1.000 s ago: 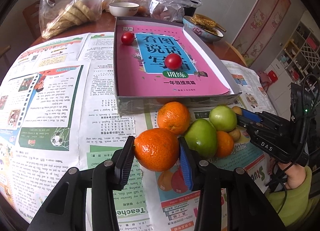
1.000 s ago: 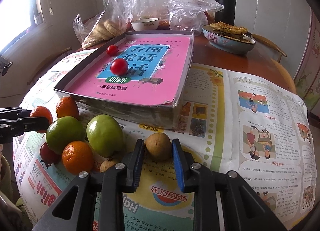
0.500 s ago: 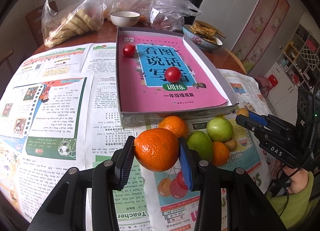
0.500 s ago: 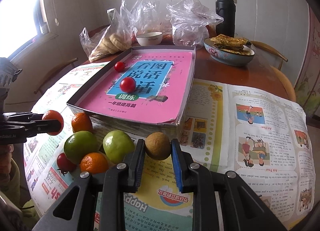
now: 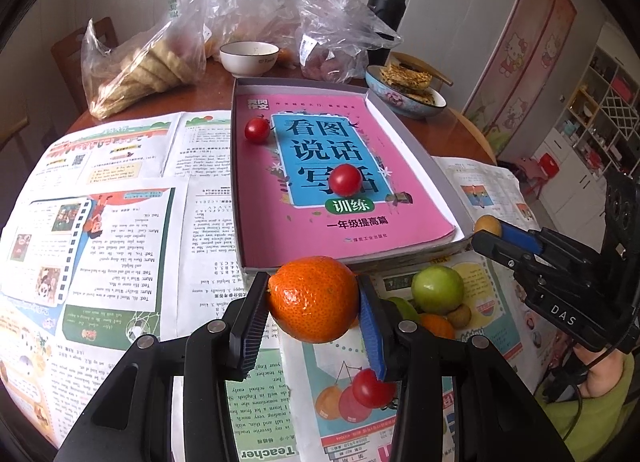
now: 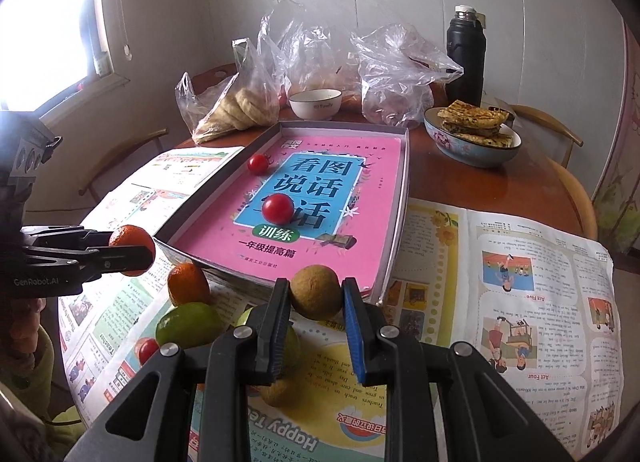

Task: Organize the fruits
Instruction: 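Carry the kiwi onto the pink workbook and open the right tool while the left tool carries the orange over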

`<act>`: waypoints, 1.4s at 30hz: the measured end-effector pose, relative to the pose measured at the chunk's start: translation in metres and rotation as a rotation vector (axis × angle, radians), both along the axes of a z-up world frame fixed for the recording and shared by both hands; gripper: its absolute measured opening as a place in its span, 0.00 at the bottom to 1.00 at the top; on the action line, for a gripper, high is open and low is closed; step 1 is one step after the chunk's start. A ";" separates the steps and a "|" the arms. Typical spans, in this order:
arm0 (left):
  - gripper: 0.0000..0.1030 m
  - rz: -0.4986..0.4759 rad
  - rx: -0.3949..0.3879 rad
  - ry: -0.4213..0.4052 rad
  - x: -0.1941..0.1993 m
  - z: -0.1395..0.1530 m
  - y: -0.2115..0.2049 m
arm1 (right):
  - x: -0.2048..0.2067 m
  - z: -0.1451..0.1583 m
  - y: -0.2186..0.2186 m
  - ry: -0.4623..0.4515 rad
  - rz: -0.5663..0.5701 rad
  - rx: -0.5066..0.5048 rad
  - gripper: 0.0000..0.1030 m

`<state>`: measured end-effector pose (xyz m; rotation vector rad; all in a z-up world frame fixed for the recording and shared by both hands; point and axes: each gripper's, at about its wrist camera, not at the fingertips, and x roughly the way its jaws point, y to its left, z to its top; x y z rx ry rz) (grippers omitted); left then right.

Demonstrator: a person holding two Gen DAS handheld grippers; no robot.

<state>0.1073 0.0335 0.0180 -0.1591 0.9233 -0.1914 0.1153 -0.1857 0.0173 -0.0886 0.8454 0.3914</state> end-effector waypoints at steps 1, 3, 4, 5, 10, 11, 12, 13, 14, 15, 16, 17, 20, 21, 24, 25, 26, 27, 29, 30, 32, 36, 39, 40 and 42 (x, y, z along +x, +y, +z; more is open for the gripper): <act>0.42 -0.001 0.003 0.001 0.002 0.000 0.000 | 0.001 0.001 0.001 -0.002 0.003 -0.001 0.26; 0.42 -0.002 0.007 0.002 0.004 0.000 0.000 | 0.004 0.002 0.005 -0.003 0.011 -0.006 0.26; 0.42 -0.002 0.008 0.001 0.006 0.001 -0.001 | 0.006 0.002 0.006 -0.004 0.012 -0.007 0.26; 0.42 -0.002 0.009 0.000 0.007 0.002 -0.001 | 0.008 0.003 0.007 -0.006 0.014 -0.008 0.26; 0.42 -0.005 0.012 -0.003 0.017 0.003 -0.002 | 0.017 0.006 0.012 -0.011 0.020 -0.006 0.26; 0.42 -0.004 0.015 -0.004 0.019 0.004 -0.002 | 0.019 0.006 0.013 -0.011 0.021 -0.007 0.26; 0.42 -0.003 0.015 -0.004 0.021 0.004 -0.003 | 0.021 0.006 0.014 -0.011 0.024 -0.008 0.26; 0.42 -0.002 0.016 -0.005 0.023 0.004 -0.003 | 0.022 0.006 0.014 -0.010 0.024 -0.008 0.26; 0.42 -0.001 0.016 -0.006 0.025 0.004 -0.003 | 0.023 0.006 0.015 -0.010 0.025 -0.010 0.26; 0.42 0.000 0.016 -0.008 0.027 0.004 -0.003 | 0.025 0.005 0.015 -0.009 0.025 -0.011 0.26; 0.42 0.001 0.016 -0.010 0.029 0.004 -0.003 | 0.026 0.005 0.015 -0.009 0.024 -0.009 0.26; 0.42 0.002 0.018 -0.010 0.031 0.004 -0.003 | 0.028 0.004 0.015 -0.006 0.024 -0.010 0.26; 0.42 0.003 0.019 -0.009 0.037 0.003 -0.004 | 0.032 0.001 0.015 0.003 0.021 -0.010 0.26; 0.42 0.003 0.018 -0.009 0.039 0.003 -0.004 | 0.033 -0.001 0.016 0.005 0.021 -0.012 0.26; 0.42 0.007 0.019 -0.008 0.045 0.002 -0.004 | 0.035 -0.003 0.016 0.011 0.020 -0.011 0.26; 0.42 0.009 0.020 -0.008 0.047 0.001 -0.004 | 0.036 -0.004 0.016 0.013 0.019 -0.012 0.26; 0.42 0.011 0.019 -0.007 0.048 0.001 -0.004 | 0.037 -0.005 0.016 0.015 0.018 -0.011 0.26; 0.42 0.013 0.018 -0.005 0.050 -0.001 -0.004 | 0.038 -0.006 0.016 0.016 0.018 -0.010 0.26; 0.42 0.014 0.018 0.001 0.053 -0.003 -0.004 | 0.040 -0.007 0.017 0.020 0.017 -0.013 0.26; 0.42 0.015 0.020 0.004 0.055 -0.005 -0.004 | 0.041 -0.008 0.017 0.021 0.018 -0.012 0.26; 0.42 0.017 0.022 0.010 0.058 -0.008 -0.004 | 0.043 -0.009 0.017 0.025 0.018 -0.014 0.26; 0.42 0.016 0.031 0.026 0.062 -0.015 -0.006 | 0.047 -0.013 0.017 0.036 0.015 -0.019 0.26; 0.42 0.010 0.033 0.039 0.065 -0.020 -0.009 | 0.050 -0.018 0.017 0.052 0.012 -0.025 0.26; 0.42 0.010 0.035 0.041 0.066 -0.022 -0.009 | 0.051 -0.020 0.017 0.058 0.011 -0.028 0.26; 0.42 0.009 0.034 0.047 0.068 -0.024 -0.010 | 0.053 -0.023 0.018 0.067 0.009 -0.031 0.26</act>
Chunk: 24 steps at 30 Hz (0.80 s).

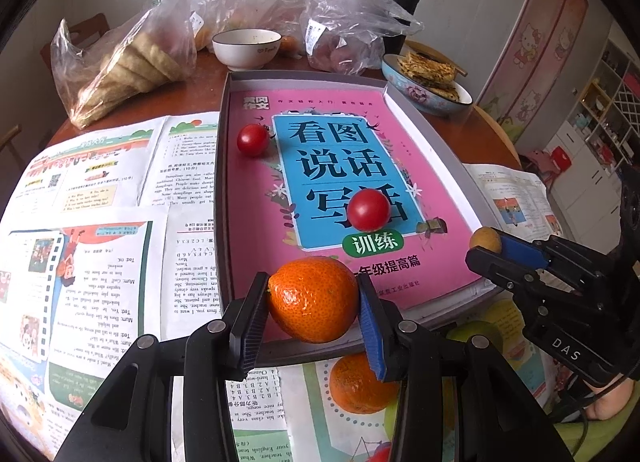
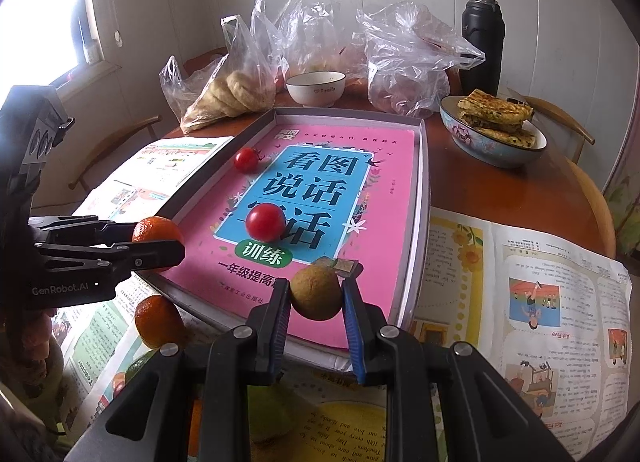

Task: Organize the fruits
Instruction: 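Carry the kiwi onto the pink workbook and open the right tool while the left tool carries the orange over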

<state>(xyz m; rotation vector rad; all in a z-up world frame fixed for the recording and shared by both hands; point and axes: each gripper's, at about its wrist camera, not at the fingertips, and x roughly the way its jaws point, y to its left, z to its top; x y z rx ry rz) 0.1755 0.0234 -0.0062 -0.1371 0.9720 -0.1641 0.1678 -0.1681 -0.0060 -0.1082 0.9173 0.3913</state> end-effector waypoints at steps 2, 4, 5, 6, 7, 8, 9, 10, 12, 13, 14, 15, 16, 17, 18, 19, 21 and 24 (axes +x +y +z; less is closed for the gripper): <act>0.42 0.001 0.001 0.005 0.002 -0.002 0.000 | 0.002 -0.003 0.000 0.009 -0.003 -0.002 0.26; 0.42 0.003 0.001 0.008 0.004 -0.004 0.000 | 0.003 -0.004 0.000 0.014 -0.006 -0.004 0.26; 0.42 0.005 0.002 0.012 0.004 -0.005 0.001 | 0.004 -0.005 0.000 0.017 -0.007 -0.006 0.26; 0.42 0.006 0.001 0.012 0.005 -0.006 0.001 | 0.005 -0.006 0.000 0.019 -0.007 -0.008 0.26; 0.42 0.006 0.001 0.013 0.005 -0.006 0.001 | 0.005 -0.006 0.000 0.020 -0.008 -0.010 0.26; 0.42 0.007 0.003 0.016 0.006 -0.007 0.001 | 0.006 -0.007 0.000 0.021 -0.008 -0.013 0.26; 0.42 0.008 0.003 0.018 0.006 -0.008 0.001 | 0.007 -0.008 0.000 0.023 -0.010 -0.017 0.26; 0.42 0.007 0.004 0.019 0.006 -0.009 0.001 | 0.008 -0.009 0.000 0.026 -0.012 -0.018 0.26; 0.42 0.005 0.007 0.022 0.007 -0.010 0.000 | 0.009 -0.011 0.000 0.031 -0.015 -0.021 0.26; 0.42 0.004 0.007 0.023 0.007 -0.010 -0.001 | 0.009 -0.012 0.000 0.031 -0.017 -0.024 0.26; 0.42 0.004 0.009 0.025 0.007 -0.011 -0.001 | 0.010 -0.012 0.000 0.032 -0.018 -0.027 0.26; 0.42 0.004 0.010 0.025 0.007 -0.011 -0.001 | 0.010 -0.012 0.000 0.032 -0.020 -0.028 0.26; 0.42 0.003 0.012 0.024 0.007 -0.011 -0.002 | 0.010 -0.013 0.000 0.033 -0.021 -0.029 0.26; 0.42 0.002 0.014 0.024 0.007 -0.012 -0.002 | 0.010 -0.013 0.000 0.034 -0.022 -0.031 0.26; 0.42 0.003 0.014 0.024 0.008 -0.012 -0.002 | 0.010 -0.014 0.000 0.035 -0.024 -0.035 0.26; 0.42 0.002 0.015 0.023 0.008 -0.012 -0.002 | 0.010 -0.014 0.000 0.035 -0.025 -0.039 0.26; 0.42 0.003 0.016 0.023 0.008 -0.012 -0.002 | 0.010 -0.016 0.001 0.036 -0.029 -0.046 0.26; 0.42 0.002 0.019 0.023 0.009 -0.012 -0.003 | 0.010 -0.017 0.002 0.040 -0.031 -0.054 0.26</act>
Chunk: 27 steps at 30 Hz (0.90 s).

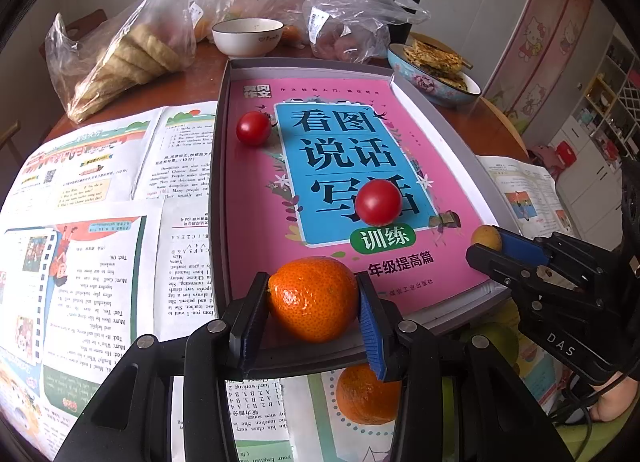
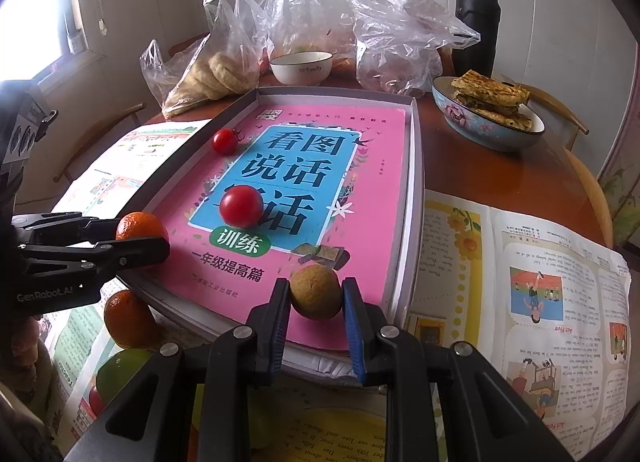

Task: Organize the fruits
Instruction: 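Carry the kiwi onto the pink workbook and open the right tool while the left tool carries the orange over, then lower the mandarin orange onto the workbook and open the left tool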

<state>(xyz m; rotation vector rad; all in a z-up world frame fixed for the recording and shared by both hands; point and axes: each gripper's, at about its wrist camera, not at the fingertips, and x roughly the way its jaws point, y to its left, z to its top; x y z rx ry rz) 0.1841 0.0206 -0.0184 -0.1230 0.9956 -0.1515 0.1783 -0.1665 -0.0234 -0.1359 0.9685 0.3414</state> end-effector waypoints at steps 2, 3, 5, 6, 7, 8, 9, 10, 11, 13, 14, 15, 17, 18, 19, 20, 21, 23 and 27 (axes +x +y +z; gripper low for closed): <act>0.42 0.000 0.001 0.001 0.000 0.000 0.000 | 0.000 0.000 0.001 -0.002 0.000 -0.006 0.26; 0.42 0.000 0.002 0.000 0.000 0.000 0.000 | 0.000 0.000 0.001 -0.002 0.001 -0.006 0.26; 0.42 0.000 0.003 0.000 0.000 0.000 0.000 | 0.000 0.000 0.001 -0.002 0.000 -0.006 0.26; 0.42 0.000 0.003 -0.001 0.000 0.000 0.000 | -0.001 0.000 0.001 -0.002 0.000 -0.008 0.26; 0.42 0.000 0.003 0.000 0.000 0.000 0.000 | 0.000 0.000 0.001 -0.002 0.000 -0.006 0.26; 0.42 0.001 0.003 0.000 0.000 0.000 0.001 | 0.000 0.000 0.001 0.000 0.001 -0.005 0.26; 0.42 0.001 0.003 -0.001 0.000 0.000 0.000 | -0.001 0.000 0.001 0.000 0.001 -0.006 0.26; 0.42 0.001 0.004 -0.002 0.000 0.000 0.000 | -0.001 0.000 0.001 0.000 0.001 -0.006 0.26; 0.42 0.002 0.005 -0.001 0.000 0.000 0.000 | -0.001 0.000 0.001 0.001 0.000 -0.003 0.26; 0.42 0.001 0.008 -0.003 -0.001 0.000 0.000 | -0.001 0.000 0.001 0.001 -0.002 0.001 0.26; 0.42 0.001 0.010 -0.003 -0.001 0.000 0.000 | -0.001 0.000 0.001 0.002 -0.002 0.002 0.26; 0.42 0.002 0.010 -0.004 -0.002 0.001 0.000 | -0.002 0.000 0.000 0.003 -0.004 0.006 0.26; 0.42 0.002 0.011 -0.003 -0.003 0.001 0.000 | -0.002 0.000 0.001 0.003 -0.005 0.010 0.26; 0.42 0.003 0.010 -0.004 -0.003 0.001 0.000 | -0.003 0.000 0.000 0.001 -0.005 0.012 0.26; 0.42 0.004 0.010 -0.004 -0.003 0.001 0.000 | -0.003 0.000 0.000 0.001 -0.005 0.016 0.27; 0.42 0.005 0.010 -0.003 -0.004 0.001 0.000 | -0.004 0.000 0.000 0.001 -0.006 0.019 0.28; 0.43 0.005 0.010 -0.003 -0.004 0.001 0.000 | -0.004 0.001 0.000 -0.003 -0.008 0.020 0.29; 0.43 0.006 0.010 -0.003 -0.005 0.002 0.000 | -0.005 0.002 -0.001 -0.008 -0.014 0.024 0.32; 0.43 0.008 0.012 -0.004 -0.007 0.002 0.000 | -0.007 0.006 -0.004 -0.024 -0.026 0.028 0.35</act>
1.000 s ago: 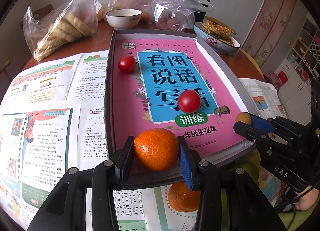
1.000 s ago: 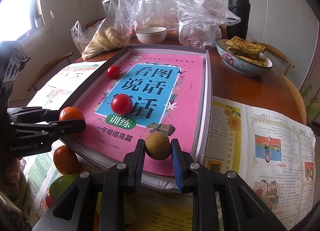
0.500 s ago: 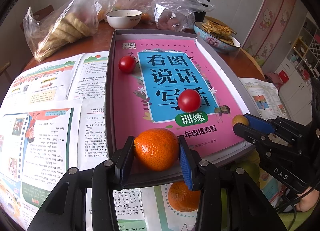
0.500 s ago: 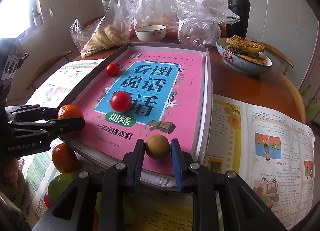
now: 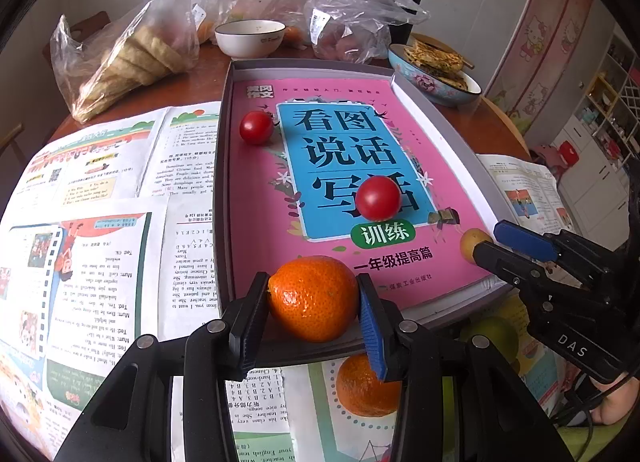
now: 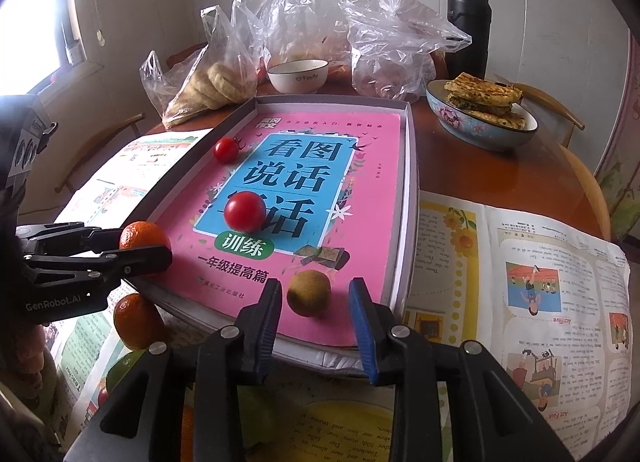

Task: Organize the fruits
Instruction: 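Lower the mandarin orange onto the workbook and open the left tool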

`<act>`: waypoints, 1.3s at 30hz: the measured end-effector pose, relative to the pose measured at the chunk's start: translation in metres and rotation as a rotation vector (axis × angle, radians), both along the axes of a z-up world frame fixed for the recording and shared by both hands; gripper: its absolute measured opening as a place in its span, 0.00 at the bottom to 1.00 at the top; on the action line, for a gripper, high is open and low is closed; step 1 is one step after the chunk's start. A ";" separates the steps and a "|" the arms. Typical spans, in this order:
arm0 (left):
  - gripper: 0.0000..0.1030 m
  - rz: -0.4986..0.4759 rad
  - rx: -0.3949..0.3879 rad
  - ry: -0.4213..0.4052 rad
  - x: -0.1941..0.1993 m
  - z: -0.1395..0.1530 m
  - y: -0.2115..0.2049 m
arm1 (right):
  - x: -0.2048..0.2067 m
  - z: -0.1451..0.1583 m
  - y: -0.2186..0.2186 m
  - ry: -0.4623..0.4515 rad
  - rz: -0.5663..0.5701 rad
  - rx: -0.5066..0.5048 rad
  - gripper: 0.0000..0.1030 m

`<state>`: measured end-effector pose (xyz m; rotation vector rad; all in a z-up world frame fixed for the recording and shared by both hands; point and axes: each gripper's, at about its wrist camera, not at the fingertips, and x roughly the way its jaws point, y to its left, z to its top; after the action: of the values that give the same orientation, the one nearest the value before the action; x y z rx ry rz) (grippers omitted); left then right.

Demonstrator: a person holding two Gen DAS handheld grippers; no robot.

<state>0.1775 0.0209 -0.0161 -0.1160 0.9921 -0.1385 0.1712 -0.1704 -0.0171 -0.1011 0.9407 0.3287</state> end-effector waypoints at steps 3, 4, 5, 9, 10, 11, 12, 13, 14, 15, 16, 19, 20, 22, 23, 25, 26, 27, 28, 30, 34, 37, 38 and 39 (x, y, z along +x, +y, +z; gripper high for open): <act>0.43 0.002 0.000 0.000 -0.001 0.000 0.000 | -0.001 0.002 -0.002 -0.007 -0.006 0.006 0.37; 0.43 0.002 0.000 0.000 -0.001 0.001 0.000 | -0.001 0.003 -0.002 -0.009 -0.008 0.006 0.38; 0.43 0.002 0.000 0.000 -0.002 0.001 0.001 | -0.002 0.003 -0.002 -0.010 -0.009 0.006 0.38; 0.43 0.002 -0.002 -0.001 -0.002 0.001 0.001 | -0.003 0.004 -0.003 -0.011 -0.010 0.010 0.38; 0.43 0.003 -0.002 -0.001 -0.003 0.001 0.001 | -0.004 0.004 -0.004 -0.012 -0.011 0.010 0.38; 0.43 0.003 -0.002 -0.001 -0.004 0.001 0.001 | -0.004 0.005 -0.004 -0.012 -0.011 0.009 0.38; 0.43 0.003 -0.003 -0.001 -0.004 0.001 0.001 | -0.005 0.005 -0.003 -0.013 -0.011 0.009 0.38; 0.43 0.004 -0.004 -0.001 -0.004 0.002 0.001 | -0.005 0.004 -0.003 -0.013 -0.011 0.009 0.39; 0.43 0.004 -0.004 0.000 -0.005 0.002 0.001 | -0.005 0.005 -0.003 -0.013 -0.010 0.007 0.39; 0.43 0.004 -0.002 0.000 -0.005 0.002 0.001 | -0.006 0.005 -0.002 -0.015 -0.010 0.005 0.40; 0.43 0.004 0.001 -0.001 -0.006 0.002 0.000 | -0.006 0.005 -0.002 -0.016 -0.010 0.004 0.41; 0.43 0.006 0.004 -0.005 -0.007 0.003 0.000 | -0.008 0.007 -0.002 -0.021 -0.014 0.000 0.43; 0.43 0.007 0.002 -0.006 -0.007 0.004 0.000 | -0.008 0.007 -0.002 -0.022 -0.015 0.001 0.43; 0.43 0.010 0.001 -0.010 -0.008 0.005 0.001 | -0.009 0.008 -0.002 -0.023 -0.018 0.000 0.43; 0.43 0.011 0.003 -0.013 -0.009 0.006 0.001 | -0.009 0.008 -0.002 -0.025 -0.018 -0.003 0.43; 0.44 0.013 0.008 -0.023 -0.011 0.008 0.001 | -0.010 0.009 -0.002 -0.027 -0.020 -0.003 0.43; 0.44 0.014 0.009 -0.027 -0.011 0.010 0.002 | -0.010 0.009 -0.002 -0.028 -0.021 -0.004 0.44; 0.44 0.014 0.008 -0.031 -0.012 0.012 0.002 | -0.010 0.010 -0.003 -0.029 -0.023 -0.004 0.44; 0.45 0.015 0.007 -0.036 -0.013 0.013 0.002 | -0.011 0.010 -0.003 -0.031 -0.024 -0.005 0.44; 0.49 0.016 0.008 -0.044 -0.014 0.016 0.003 | -0.012 0.011 -0.003 -0.033 -0.026 -0.005 0.45; 0.50 0.018 0.006 -0.051 -0.017 0.019 0.004 | -0.013 0.013 -0.003 -0.040 -0.031 -0.008 0.50; 0.50 0.019 0.004 -0.053 -0.019 0.020 0.004 | -0.014 0.014 -0.003 -0.045 -0.032 -0.013 0.50; 0.51 0.019 0.004 -0.053 -0.019 0.020 0.004 | -0.015 0.014 -0.002 -0.046 -0.031 -0.013 0.51; 0.53 0.019 0.004 -0.053 -0.019 0.020 0.004 | -0.015 0.015 -0.002 -0.048 -0.031 -0.013 0.51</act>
<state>0.1582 0.0251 0.0042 -0.1176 0.9379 -0.1213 0.1561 -0.1728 -0.0023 -0.1060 0.8964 0.2903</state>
